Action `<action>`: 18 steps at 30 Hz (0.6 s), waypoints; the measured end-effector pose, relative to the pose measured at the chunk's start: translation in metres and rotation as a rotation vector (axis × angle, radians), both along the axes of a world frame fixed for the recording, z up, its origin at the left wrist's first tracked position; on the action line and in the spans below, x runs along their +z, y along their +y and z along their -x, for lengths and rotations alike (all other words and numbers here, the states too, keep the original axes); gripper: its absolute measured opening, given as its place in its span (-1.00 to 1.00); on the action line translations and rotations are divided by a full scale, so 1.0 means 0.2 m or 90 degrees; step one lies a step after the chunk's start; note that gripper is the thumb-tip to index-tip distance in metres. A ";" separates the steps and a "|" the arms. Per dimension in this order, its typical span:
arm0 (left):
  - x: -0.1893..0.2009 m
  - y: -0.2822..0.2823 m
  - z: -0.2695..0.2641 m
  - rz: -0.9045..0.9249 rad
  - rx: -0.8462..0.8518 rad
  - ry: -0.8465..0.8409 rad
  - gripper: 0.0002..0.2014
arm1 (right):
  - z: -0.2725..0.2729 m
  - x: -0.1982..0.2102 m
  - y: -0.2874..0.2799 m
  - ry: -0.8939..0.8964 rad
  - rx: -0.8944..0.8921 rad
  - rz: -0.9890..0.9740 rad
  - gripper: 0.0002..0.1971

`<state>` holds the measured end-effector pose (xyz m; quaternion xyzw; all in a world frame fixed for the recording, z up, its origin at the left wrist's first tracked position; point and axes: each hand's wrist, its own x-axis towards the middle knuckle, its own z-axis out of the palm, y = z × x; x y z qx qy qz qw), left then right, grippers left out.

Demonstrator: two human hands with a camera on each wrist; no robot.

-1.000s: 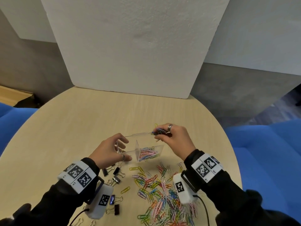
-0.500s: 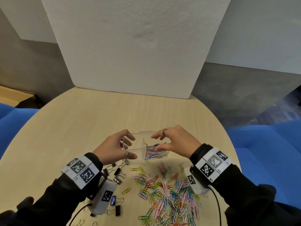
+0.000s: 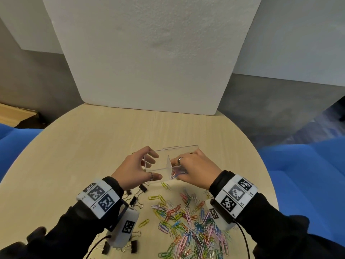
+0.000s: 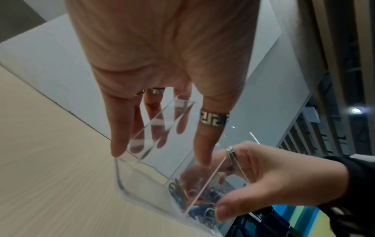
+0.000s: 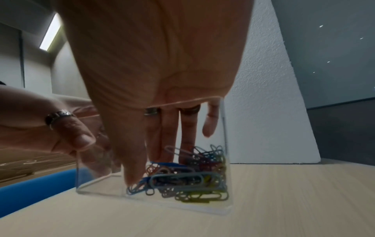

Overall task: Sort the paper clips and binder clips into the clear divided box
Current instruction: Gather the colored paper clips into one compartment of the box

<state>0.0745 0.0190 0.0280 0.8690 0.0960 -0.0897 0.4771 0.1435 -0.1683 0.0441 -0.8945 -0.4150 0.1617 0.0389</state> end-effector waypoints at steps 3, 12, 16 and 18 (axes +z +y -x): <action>0.00 -0.01 -0.01 -0.016 -0.008 -0.004 -0.53 | 0.01 -0.02 0.02 0.003 0.000 0.055 -0.60; 0.00 0.02 0.01 0.011 0.022 -0.007 -0.55 | -0.01 0.07 -0.08 -0.114 -0.033 -0.033 -0.77; 0.00 0.00 0.00 0.009 0.007 -0.012 -0.55 | 0.00 0.01 -0.06 -0.093 -0.009 0.054 -0.70; -0.01 0.00 0.00 0.010 0.000 -0.008 -0.55 | -0.01 0.01 -0.06 -0.043 -0.030 0.015 -0.75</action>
